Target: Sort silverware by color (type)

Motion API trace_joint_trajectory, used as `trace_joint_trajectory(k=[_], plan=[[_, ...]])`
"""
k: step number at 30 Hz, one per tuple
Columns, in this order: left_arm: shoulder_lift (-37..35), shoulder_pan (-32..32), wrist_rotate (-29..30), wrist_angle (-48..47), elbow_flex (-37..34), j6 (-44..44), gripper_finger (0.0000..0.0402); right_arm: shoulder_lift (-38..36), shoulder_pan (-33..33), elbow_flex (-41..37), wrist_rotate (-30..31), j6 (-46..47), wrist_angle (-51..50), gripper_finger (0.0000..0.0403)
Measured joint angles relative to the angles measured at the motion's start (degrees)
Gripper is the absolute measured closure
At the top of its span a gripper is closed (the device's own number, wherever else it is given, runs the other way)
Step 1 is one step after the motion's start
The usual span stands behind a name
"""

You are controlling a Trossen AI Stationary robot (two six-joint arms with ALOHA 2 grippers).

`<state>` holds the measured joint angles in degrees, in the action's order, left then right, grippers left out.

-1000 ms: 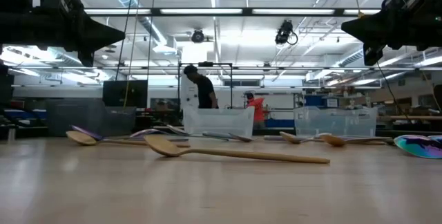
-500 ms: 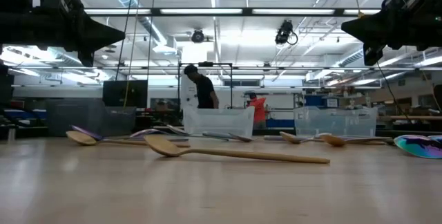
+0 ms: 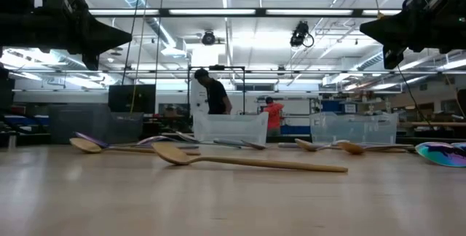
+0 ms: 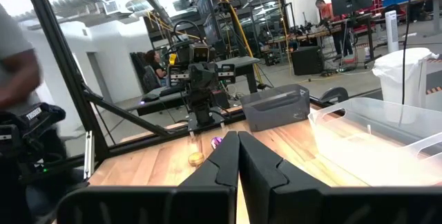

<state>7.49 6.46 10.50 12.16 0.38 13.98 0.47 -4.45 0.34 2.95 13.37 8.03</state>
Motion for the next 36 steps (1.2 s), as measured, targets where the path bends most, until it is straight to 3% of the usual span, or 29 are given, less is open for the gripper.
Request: trace_joint_trajectory(k=[8,14,18,28,32,36], plan=[[0.04,0.10,0.73,2.03,0.00,0.17,0.0386,0.00,-0.02,0.01,-0.01,0.00,0.00,0.0386],[1.91,1.17,14.65,14.05,-0.02,6.65,0.0386,0.00,0.00,0.00,-0.01,0.00,0.00,0.0386],[1.86,2.50,22.36,15.35,0.00,6.47,0.0386,0.00,0.00,0.00,-0.01,0.00,-0.09,0.0386],[1.88,2.96,22.62,16.71,0.00,10.03,0.0386,0.00,-0.02,0.00,0.20,-0.21,0.39,0.0386],[1.88,3.26,23.50,19.24,0.00,20.51,0.0386,0.16,-0.55,0.00,8.66,-12.64,7.25,0.0386],[1.88,4.03,24.91,23.46,0.00,23.39,0.0386,0.24,-1.73,0.01,19.12,-19.01,20.03,0.0386]])
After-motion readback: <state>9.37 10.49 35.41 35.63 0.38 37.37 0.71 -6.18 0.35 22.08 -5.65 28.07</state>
